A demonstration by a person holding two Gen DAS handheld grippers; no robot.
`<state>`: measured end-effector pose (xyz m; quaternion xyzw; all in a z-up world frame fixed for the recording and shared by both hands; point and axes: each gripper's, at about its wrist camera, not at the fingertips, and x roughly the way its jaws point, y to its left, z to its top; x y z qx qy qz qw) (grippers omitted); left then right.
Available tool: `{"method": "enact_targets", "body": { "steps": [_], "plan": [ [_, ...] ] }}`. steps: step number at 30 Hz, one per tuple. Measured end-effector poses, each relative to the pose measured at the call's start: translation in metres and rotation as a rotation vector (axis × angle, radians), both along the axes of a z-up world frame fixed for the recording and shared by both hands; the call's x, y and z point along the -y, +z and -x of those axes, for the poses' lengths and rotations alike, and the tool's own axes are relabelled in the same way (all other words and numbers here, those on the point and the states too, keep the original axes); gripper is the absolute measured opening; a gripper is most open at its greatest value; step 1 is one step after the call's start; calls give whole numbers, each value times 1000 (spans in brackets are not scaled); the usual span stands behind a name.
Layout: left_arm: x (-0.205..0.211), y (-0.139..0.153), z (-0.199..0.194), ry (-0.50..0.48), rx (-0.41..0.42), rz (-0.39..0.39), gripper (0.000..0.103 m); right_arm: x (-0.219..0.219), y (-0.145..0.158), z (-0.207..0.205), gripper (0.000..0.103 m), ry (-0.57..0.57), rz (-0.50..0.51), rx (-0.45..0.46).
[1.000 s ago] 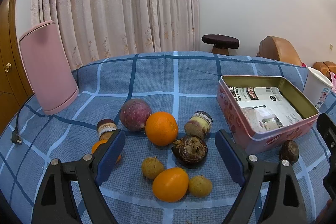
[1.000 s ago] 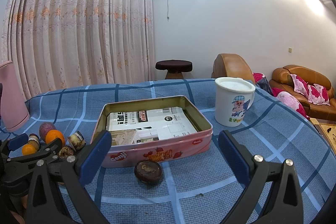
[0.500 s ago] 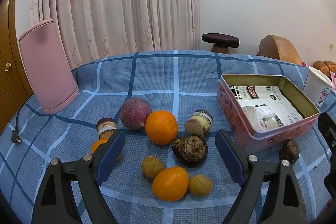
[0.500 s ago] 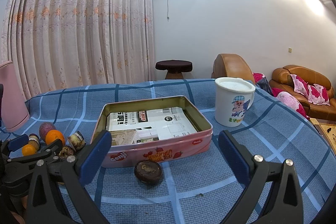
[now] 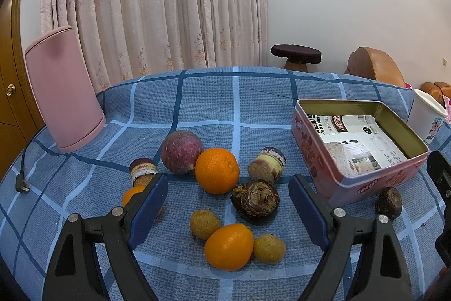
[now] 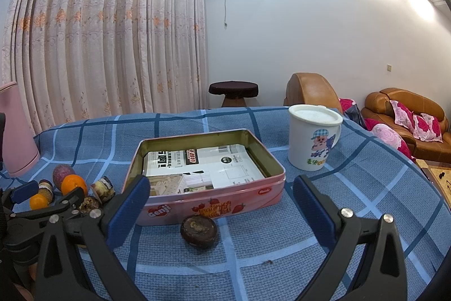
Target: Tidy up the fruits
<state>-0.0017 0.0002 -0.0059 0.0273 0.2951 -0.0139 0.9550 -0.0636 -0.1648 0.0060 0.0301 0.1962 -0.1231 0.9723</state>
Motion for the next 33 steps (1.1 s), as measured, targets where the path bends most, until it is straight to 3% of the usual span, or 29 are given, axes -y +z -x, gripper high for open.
{"method": "enact_targets", "body": {
  "steps": [33],
  "plan": [
    [-2, -1, 0, -7, -9, 4, 89, 2, 4, 0, 102, -5, -3, -5]
  ]
}}
